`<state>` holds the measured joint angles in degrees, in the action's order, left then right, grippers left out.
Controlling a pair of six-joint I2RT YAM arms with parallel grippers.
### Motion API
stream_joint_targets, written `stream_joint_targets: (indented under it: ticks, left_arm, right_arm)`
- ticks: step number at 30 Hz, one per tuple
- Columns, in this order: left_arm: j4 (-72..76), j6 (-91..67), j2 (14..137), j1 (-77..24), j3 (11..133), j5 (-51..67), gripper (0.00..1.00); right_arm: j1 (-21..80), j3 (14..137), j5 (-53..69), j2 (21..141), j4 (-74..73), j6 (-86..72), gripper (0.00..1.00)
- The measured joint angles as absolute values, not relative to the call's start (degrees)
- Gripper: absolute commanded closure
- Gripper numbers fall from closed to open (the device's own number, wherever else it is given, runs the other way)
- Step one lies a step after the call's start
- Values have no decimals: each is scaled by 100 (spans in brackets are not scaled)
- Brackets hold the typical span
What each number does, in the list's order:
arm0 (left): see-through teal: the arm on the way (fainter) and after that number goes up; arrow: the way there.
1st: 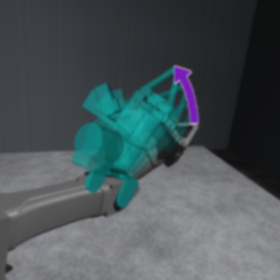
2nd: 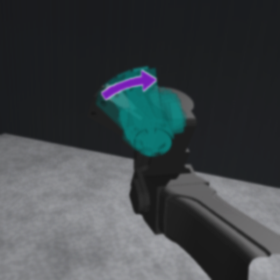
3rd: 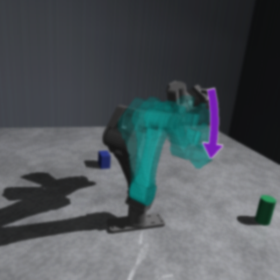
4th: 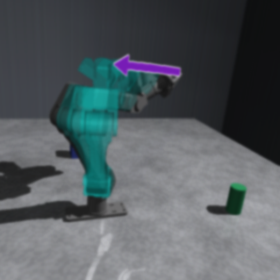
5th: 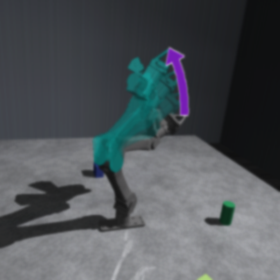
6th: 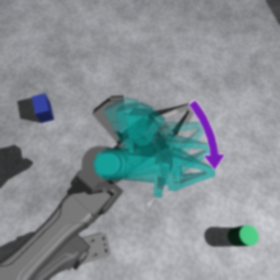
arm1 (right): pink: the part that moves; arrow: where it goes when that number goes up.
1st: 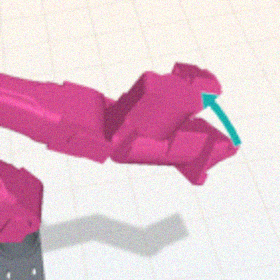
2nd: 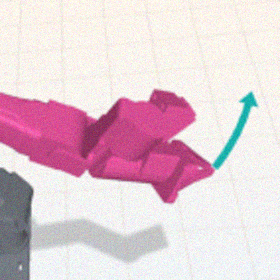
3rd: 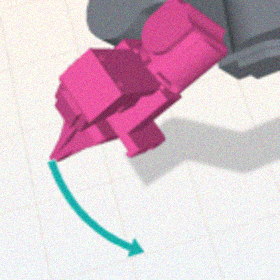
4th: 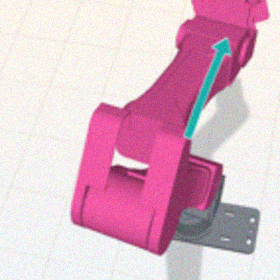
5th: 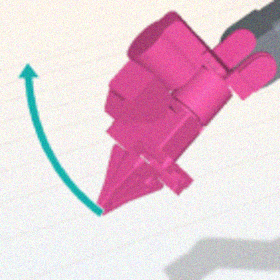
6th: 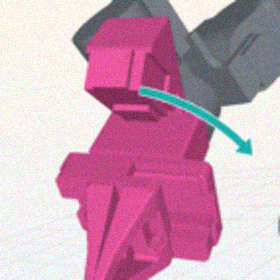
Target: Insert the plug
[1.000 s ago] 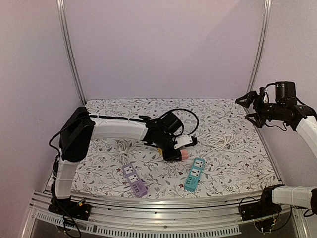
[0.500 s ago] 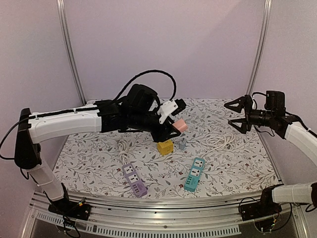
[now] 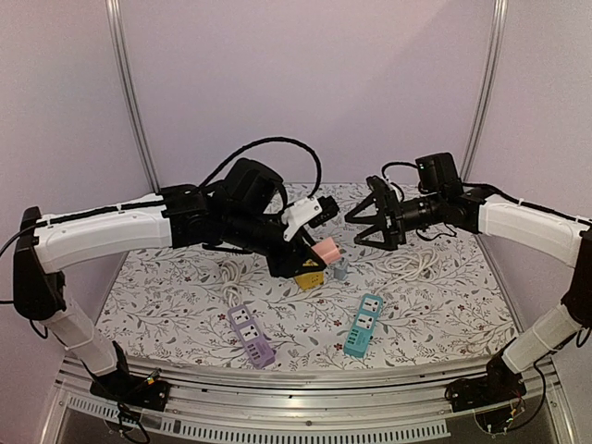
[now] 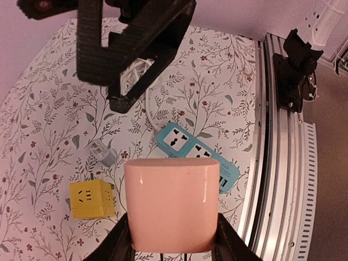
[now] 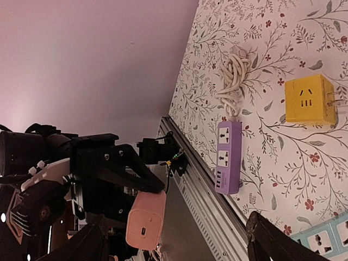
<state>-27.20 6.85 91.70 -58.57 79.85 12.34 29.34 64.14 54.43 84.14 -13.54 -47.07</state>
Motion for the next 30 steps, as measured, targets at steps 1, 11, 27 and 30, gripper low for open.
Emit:
stream_joint_targets:
  ticks: [1, 11, 27, 30]
  left_arm:
    - [-2766, 683, 9142, -5861, 7985, 1251, 100]
    - [-2827, 582, 8993, -5907, 7966, 1234, 100]
    - [-2871, 591, 8993, -6045, 7966, 808, 100]
    - [-2952, 613, 9004, -6110, 7966, 696, 100]
  right_arm:
    - [3039, 6495, 5470, 8523, -1352, -4707, 16]
    - [3684, 6871, 5782, 9065, -1140, -4759, 32]
    - [3863, 6895, 6401, 9297, -978, -4884, 54]
    - [3868, 6895, 6434, 9310, -985, -4866, 63]
